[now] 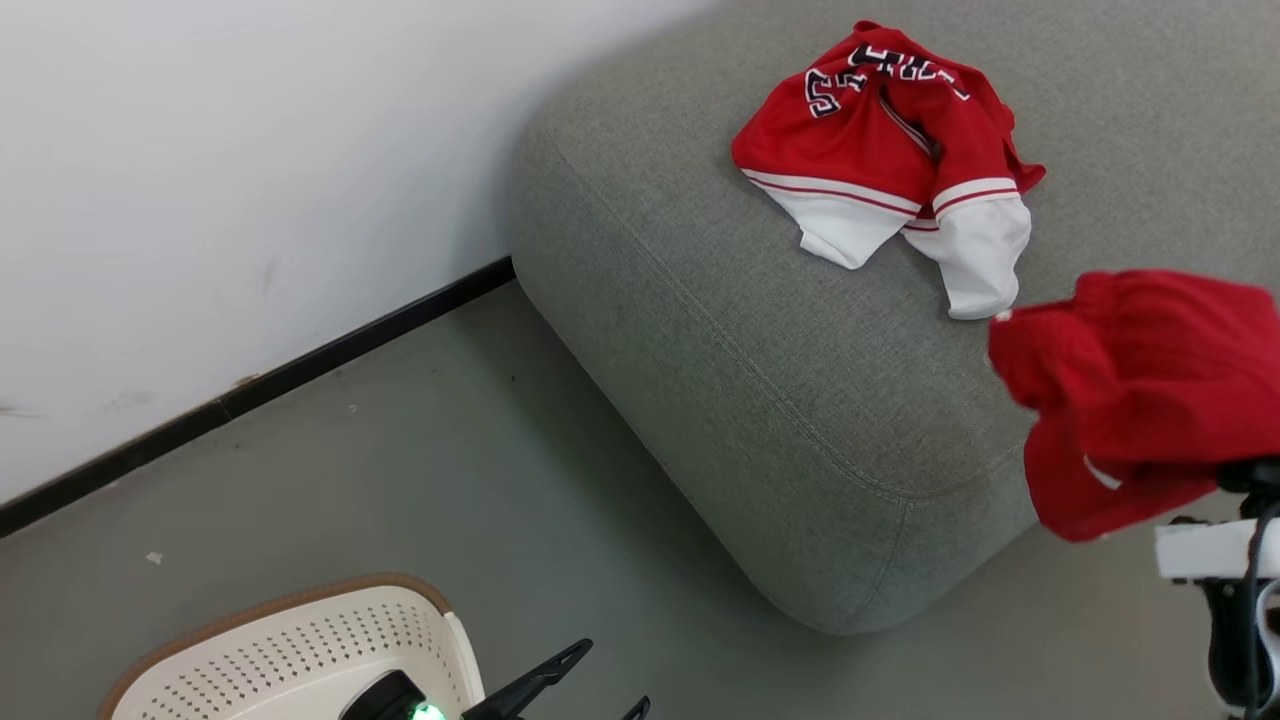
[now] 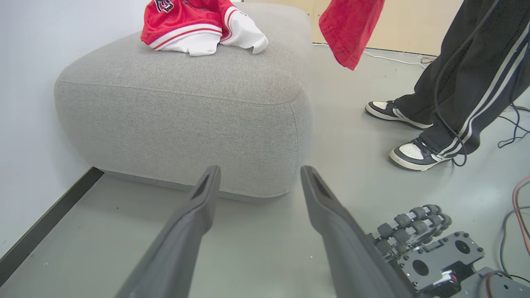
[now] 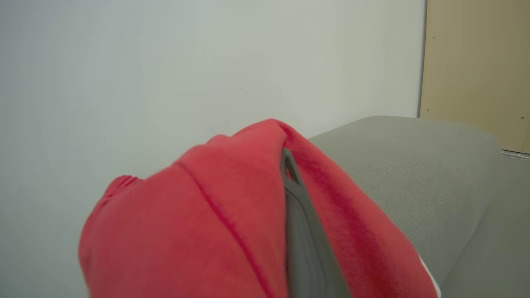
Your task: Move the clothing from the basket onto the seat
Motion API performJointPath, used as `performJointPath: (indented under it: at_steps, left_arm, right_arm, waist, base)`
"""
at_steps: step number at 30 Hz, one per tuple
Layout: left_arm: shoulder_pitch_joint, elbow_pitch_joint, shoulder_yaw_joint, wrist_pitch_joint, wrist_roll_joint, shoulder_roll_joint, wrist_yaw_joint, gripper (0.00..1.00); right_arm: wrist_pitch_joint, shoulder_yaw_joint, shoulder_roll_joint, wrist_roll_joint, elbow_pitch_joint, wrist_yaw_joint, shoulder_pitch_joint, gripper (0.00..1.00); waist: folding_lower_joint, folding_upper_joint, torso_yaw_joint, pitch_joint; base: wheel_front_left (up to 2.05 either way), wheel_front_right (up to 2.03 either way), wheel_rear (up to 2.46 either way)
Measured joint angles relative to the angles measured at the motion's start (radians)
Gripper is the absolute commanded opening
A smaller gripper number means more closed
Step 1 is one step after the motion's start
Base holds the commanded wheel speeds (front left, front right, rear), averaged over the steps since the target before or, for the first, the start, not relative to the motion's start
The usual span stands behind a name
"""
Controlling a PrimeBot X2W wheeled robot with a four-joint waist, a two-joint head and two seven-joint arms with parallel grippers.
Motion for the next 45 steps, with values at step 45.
performJointPath:
  at_steps: [45]
  left_arm:
    - [-0.001,-0.216,0.067,0.000,0.046,0.198,0.000,1.00]
  right_arm:
    - [0.073,0.117,-0.088,0.156,0.428,0.000,-0.773,0.00]
  waist:
    - [0.0000,-0.0001,0.005,0.326]
  base:
    - [0.00,0.00,0.00]
